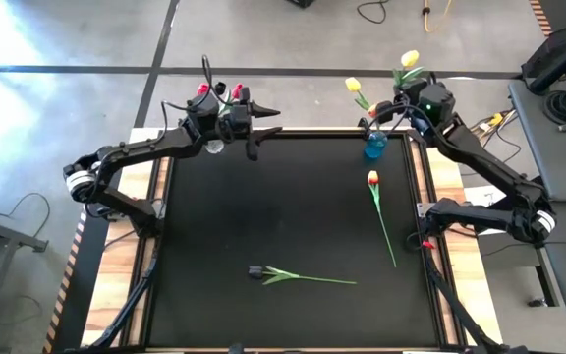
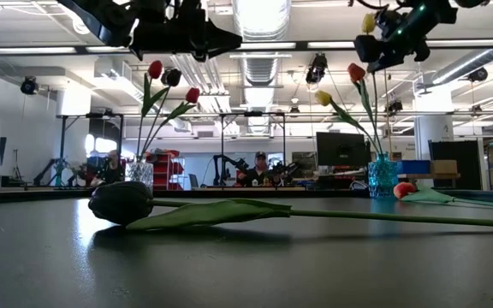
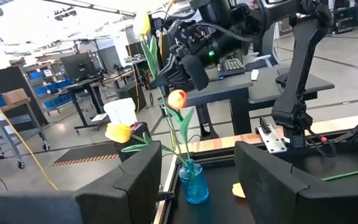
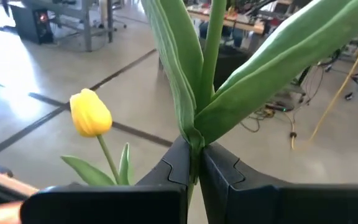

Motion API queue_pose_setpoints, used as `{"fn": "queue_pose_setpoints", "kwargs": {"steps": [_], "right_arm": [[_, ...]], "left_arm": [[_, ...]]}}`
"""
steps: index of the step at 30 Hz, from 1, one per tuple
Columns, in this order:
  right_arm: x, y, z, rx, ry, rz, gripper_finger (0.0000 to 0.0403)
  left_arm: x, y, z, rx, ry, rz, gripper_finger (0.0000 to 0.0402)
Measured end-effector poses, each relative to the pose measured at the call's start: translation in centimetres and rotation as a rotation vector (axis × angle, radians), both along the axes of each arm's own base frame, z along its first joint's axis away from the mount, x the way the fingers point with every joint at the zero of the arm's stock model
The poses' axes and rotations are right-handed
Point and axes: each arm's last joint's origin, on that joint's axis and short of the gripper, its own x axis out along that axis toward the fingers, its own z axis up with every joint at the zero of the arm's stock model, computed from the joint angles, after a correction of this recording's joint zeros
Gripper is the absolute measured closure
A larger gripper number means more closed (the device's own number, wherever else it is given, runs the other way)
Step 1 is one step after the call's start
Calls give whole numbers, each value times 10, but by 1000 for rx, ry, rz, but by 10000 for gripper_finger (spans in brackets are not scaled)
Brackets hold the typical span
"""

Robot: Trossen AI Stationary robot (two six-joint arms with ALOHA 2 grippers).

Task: Sort flowers into vase by color
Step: Put the yellow tulip into the blue flower vase

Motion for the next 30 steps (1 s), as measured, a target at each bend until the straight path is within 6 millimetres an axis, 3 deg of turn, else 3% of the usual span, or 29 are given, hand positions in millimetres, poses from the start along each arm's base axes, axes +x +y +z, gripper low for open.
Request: {"fn": "queue_pose_setpoints", "kwargs": {"steps": [7, 22, 30], "right_arm": [[2, -3, -4, 84, 74, -3, 390], [4, -7, -19, 98, 88, -34, 390], [2, -4, -15, 86, 64, -36, 390]], "left_arm": [[0, 0, 0, -3, 0, 0, 214], [0, 0, 0, -8, -1, 1, 214], [0, 0, 0, -8, -1, 1, 214]]}}
